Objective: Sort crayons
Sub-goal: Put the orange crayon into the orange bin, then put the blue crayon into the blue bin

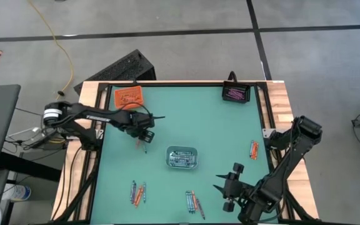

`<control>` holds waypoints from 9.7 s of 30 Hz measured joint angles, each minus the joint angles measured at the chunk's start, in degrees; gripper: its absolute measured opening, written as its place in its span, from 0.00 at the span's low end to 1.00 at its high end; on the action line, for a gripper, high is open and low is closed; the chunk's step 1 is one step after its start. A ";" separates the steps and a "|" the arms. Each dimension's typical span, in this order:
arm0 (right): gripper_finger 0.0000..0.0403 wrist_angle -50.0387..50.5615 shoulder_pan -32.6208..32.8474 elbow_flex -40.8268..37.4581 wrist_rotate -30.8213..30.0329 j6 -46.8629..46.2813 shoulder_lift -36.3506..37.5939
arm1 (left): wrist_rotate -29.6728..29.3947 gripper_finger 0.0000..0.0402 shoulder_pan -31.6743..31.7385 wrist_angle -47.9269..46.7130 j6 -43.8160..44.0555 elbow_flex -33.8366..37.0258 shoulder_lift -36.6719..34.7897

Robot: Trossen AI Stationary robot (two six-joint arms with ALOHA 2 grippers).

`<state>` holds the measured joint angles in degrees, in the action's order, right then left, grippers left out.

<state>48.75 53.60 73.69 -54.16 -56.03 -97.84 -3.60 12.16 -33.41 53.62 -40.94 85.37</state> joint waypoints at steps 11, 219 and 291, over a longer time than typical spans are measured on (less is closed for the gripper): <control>0.44 0.05 0.90 -0.02 -0.30 0.75 0.00 | 0.40 0.16 0.87 -4.15 -2.31 -2.33 1.06; 0.44 -2.58 -3.97 0.03 -1.48 -0.30 0.00 | 3.26 0.30 0.15 -14.71 -89.64 -18.83 0.93; 0.44 -8.55 -11.40 0.03 -1.89 11.71 0.00 | 0.16 0.00 -9.32 -5.84 -86.08 -17.87 0.71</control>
<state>40.20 42.20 73.71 -56.05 -44.32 -97.84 -3.45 2.84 -39.25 -32.46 -58.80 86.08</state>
